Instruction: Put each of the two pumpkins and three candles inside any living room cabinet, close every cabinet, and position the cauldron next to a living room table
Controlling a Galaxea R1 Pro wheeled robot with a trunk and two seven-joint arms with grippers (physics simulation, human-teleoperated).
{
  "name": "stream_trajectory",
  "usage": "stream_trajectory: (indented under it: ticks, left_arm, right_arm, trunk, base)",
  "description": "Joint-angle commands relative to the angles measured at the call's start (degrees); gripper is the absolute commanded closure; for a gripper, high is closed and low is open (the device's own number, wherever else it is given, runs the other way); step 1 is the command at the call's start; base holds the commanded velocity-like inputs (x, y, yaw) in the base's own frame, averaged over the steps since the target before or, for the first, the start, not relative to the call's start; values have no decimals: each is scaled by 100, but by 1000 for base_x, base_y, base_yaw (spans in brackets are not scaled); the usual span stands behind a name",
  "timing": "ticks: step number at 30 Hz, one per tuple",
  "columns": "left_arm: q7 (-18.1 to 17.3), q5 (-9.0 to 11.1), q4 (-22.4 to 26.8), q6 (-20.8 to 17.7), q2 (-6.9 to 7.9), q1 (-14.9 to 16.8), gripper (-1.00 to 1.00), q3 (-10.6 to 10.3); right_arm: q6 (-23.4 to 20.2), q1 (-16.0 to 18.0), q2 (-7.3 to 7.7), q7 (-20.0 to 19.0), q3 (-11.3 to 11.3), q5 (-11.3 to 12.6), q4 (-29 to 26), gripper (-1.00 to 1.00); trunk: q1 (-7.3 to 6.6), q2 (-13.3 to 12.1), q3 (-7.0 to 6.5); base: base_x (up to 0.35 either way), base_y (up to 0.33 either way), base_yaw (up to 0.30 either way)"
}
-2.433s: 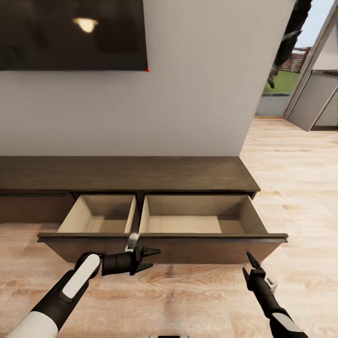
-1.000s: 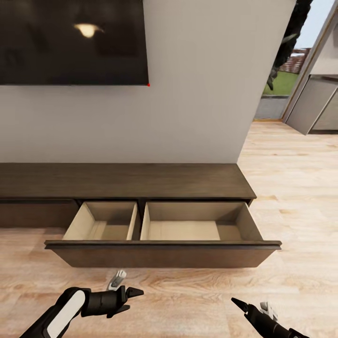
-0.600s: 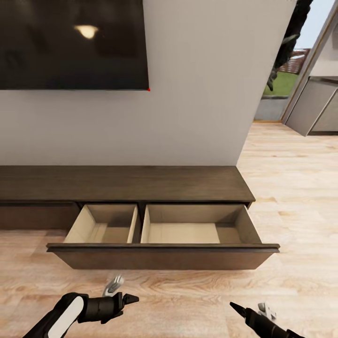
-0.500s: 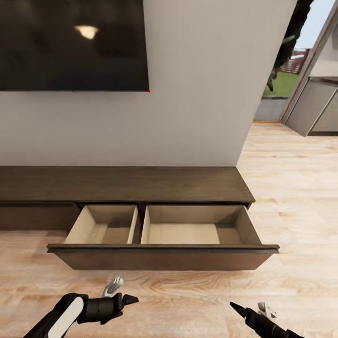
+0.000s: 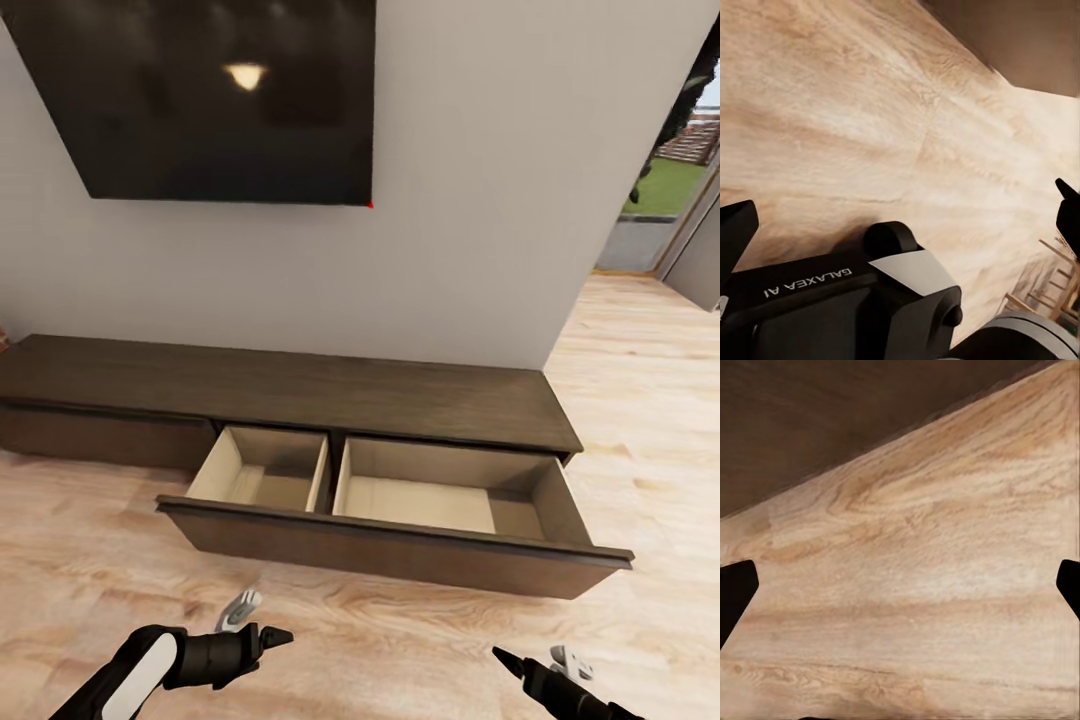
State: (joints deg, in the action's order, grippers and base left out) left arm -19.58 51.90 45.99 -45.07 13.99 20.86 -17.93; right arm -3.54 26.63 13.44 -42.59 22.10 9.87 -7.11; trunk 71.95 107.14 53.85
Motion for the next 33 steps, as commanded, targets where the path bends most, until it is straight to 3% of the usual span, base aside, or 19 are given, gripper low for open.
stream_trajectory:
  ticks: [1, 6, 9, 14, 22, 27, 33]
  left_arm:
    - [-13, -2, -2, 42, 5, 6, -100, -17]
    - [77, 3, -2, 139, 7, 6, -100, -23]
    - [394, 4, -50, 244, 5, 6, -100, 1]
    - [791, 16, -181, 567, 7, 6, -100, 18]
    - [873, 22, -338, 661, 7, 6, -100, 6]
    - [876, 23, -376, 682, 7, 12, -100, 7]
    - [995, 22, -470, 943, 5, 14, -100, 4]
  right_arm:
    - [-5, 0, -11, 147, -15, 52, -1, -100]
    - [41, 0, -224, 860, -18, 35, -9, -100]
    - [28, 0, -296, 1195, -20, 27, -16, -100]
    - [41, 0, -313, 1304, -44, -11, -26, -100]
    - [62, 0, -326, 1391, -398, -637, -85, -100]
    - [77, 0, -329, 1404, -433, -712, -96, -100]
    - [473, 0, -333, 1403, -463, -731, -76, -100]
  trunk:
    - [-26, -39, -15]
    - [-136, -240, -104]
    - [-202, -360, -158]
    - [-311, -561, -246]
    - [-487, -882, -373]
    - [-597, -1082, -448]
    - [-729, -1323, -533]
  base:
    - [-279, 0, 289]
    - [-310, 0, 289]
    - [-327, 0, 290]
    - [-329, 0, 290]
    - [-305, 0, 290]
    - [-180, 0, 287]
    - [-32, 0, 282]
